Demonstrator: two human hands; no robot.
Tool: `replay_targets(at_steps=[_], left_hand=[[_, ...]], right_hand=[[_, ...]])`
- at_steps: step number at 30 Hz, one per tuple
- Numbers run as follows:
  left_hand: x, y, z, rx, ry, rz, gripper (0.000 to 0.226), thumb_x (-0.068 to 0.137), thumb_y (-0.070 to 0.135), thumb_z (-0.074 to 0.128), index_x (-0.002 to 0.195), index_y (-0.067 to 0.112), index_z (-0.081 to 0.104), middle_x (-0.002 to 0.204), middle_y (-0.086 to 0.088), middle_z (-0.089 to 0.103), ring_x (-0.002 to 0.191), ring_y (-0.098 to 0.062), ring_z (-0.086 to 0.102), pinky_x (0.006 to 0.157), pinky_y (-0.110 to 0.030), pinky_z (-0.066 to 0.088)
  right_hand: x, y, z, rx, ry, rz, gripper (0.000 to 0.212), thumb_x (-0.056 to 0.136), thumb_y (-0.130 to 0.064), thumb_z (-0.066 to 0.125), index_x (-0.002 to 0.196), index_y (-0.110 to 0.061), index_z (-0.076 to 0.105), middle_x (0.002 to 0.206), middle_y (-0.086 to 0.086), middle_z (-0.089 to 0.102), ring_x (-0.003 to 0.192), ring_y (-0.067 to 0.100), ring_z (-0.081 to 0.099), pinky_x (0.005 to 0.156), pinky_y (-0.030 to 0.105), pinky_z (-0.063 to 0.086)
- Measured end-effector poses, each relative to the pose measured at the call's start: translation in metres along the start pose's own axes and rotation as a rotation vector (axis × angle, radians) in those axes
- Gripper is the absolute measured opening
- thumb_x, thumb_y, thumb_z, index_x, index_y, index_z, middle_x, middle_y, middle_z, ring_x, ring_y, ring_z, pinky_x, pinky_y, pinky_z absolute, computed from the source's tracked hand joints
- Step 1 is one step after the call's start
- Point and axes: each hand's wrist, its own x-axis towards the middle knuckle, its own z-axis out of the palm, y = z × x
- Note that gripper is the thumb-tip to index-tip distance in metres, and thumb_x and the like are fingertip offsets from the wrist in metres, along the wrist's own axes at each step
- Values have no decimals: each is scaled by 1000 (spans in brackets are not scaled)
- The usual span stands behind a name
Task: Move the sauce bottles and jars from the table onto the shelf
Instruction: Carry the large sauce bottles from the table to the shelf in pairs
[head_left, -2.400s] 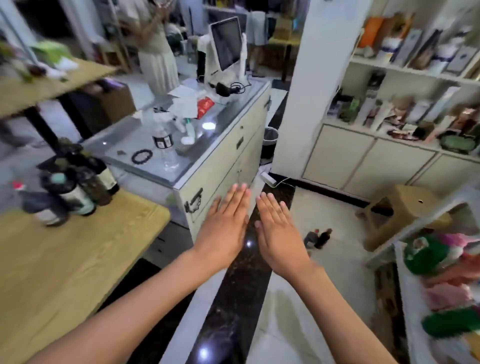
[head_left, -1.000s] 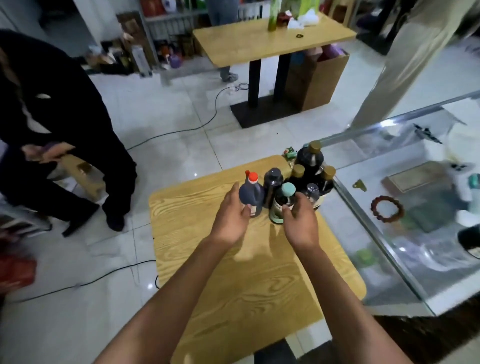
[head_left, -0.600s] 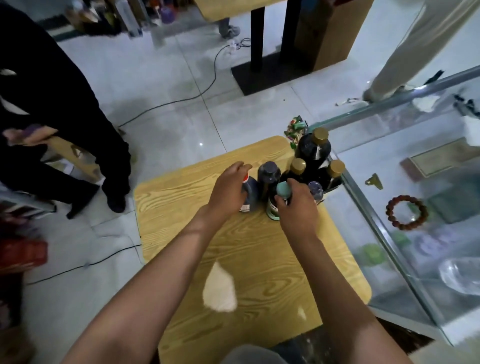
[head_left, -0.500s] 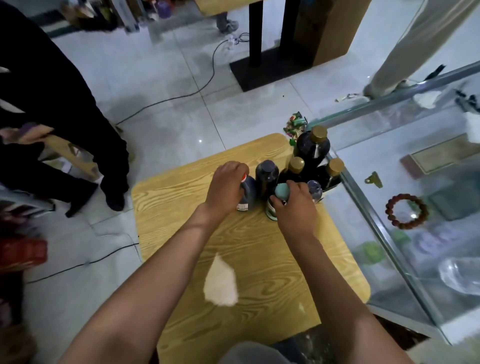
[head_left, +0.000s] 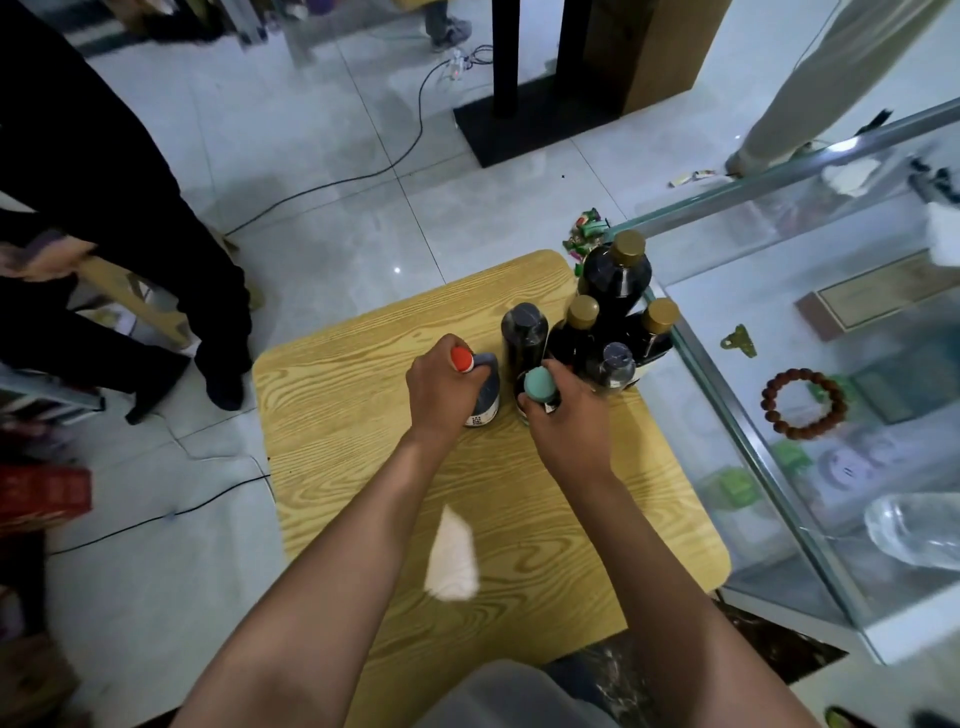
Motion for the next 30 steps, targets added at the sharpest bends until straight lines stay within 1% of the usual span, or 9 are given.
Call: replay_targets(at_steps=[4,8,12,16,18,21,24,28,30], left_hand=[[-9,-4,-6,-49,-42,52,14,69,17,75,75,15,63,67,5,65,65,-15,58,61,-30,42],[-32,-11,-11,-58,-47,77,14,70,15,75,72,15,62,64,5,63,60,-11,55,55,-18,36],[-61,-17,-16,-90,-80,20,13,69,16,73,71,16,61,64,3,63,60,-12,55,55,-27,40],[-100,-32,-24,-63,-65,14,14,68,20,74,72,17,61,62,3,61,62,-16,56,56,-31,41],[-122,-41,-30,-47,-73,40,15,68,23,74,72,17,61,62,5,61,62,-17,56,56,-30,39],[-157,-55,-39,-51,-77,92,17,68,24,76,69,16,60,61,4,59,61,-18,55,54,-30,36],[-191,-69,-47,-51,-111,165,22,67,25,76,64,13,58,58,0,58,59,-22,55,53,-33,38],[-235,-66,-54,-124,-150,244,27,64,24,76,60,11,53,52,-2,51,54,-20,48,50,-35,36],[-257,-57,-57,-158,-187,266,24,63,22,75,62,10,55,54,-4,54,54,-16,46,51,-35,37]], right_hand=[[2,0,-8,19,-69,-31,47,83,-29,77,124,-13,62,110,3,71,99,18,64,78,31,52],[-2,-2,-21,38,-120,-88,35,78,-24,80,109,-14,67,91,-1,71,83,15,64,71,35,53],[-21,2,-22,34,-218,-109,33,77,-23,81,105,-15,68,93,0,71,86,16,65,73,37,53],[-66,7,-18,85,-191,-144,27,73,-19,81,96,-13,67,85,0,69,78,19,63,71,41,53],[-94,8,-21,147,-204,-99,25,75,-16,80,96,-13,67,86,1,70,81,19,65,74,41,55],[-144,9,-24,214,-210,-21,27,76,-13,80,100,-14,69,93,-2,72,86,8,64,80,35,56],[-201,11,-24,254,-153,19,25,76,-11,79,98,-14,68,92,-1,71,85,6,61,79,34,54],[-261,9,-39,374,-33,116,29,79,1,76,102,-15,66,95,-2,68,86,3,59,77,11,48],[-287,9,-57,450,24,164,37,79,1,77,113,-9,66,107,1,69,97,6,61,86,14,49]])
